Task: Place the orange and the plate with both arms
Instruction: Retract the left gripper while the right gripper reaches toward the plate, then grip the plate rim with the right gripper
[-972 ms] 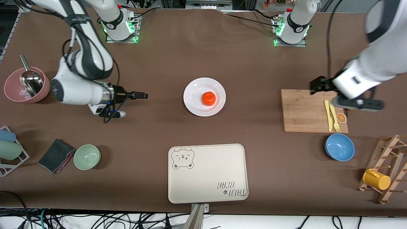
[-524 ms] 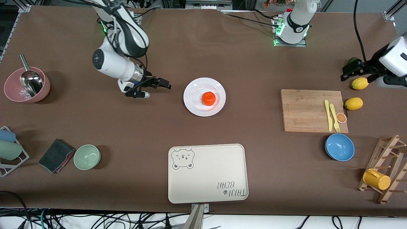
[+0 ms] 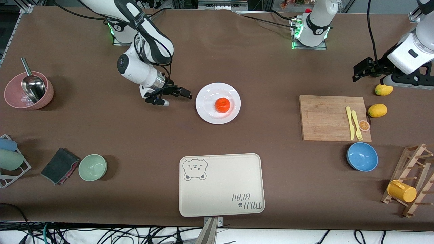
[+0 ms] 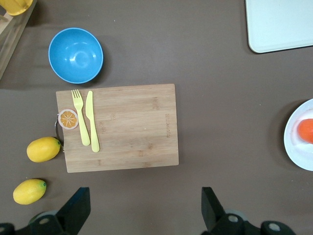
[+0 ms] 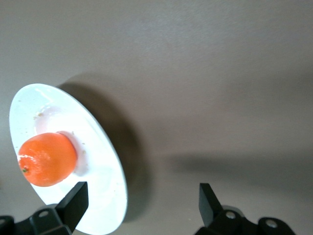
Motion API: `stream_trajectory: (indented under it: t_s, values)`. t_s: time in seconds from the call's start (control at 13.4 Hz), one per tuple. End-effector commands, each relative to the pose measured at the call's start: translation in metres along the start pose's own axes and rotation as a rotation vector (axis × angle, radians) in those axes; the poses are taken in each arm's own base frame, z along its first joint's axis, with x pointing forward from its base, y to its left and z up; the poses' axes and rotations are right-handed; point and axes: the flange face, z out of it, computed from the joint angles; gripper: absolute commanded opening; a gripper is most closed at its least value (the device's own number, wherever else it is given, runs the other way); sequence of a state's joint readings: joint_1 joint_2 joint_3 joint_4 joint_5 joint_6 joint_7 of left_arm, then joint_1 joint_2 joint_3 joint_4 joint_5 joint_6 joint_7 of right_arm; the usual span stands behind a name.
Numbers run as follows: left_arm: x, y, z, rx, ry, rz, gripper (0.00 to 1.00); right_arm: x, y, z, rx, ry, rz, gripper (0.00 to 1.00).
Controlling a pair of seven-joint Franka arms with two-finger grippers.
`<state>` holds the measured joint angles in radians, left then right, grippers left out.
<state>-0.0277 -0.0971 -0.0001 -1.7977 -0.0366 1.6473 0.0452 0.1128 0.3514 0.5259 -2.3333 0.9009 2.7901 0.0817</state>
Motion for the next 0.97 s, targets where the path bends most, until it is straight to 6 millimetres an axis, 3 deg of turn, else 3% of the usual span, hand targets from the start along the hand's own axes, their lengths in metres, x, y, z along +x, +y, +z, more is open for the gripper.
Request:
stream_trajectory:
  t_s: [0.0,0.52,0.9]
  values:
    - [0.016,-0.001,-0.01,0.017,-0.024,0.009,1.0,0.008,-0.013,0.013,0.042,-0.006,0.01,1.0]
    - [0.018,0.0,-0.011,0.017,-0.028,0.012,1.0,0.032,-0.034,0.039,0.106,-0.049,-0.09,1.0]
    - [0.017,0.0,-0.01,0.017,-0.032,0.012,1.0,0.037,-0.022,0.038,0.129,-0.131,-0.184,1.0]
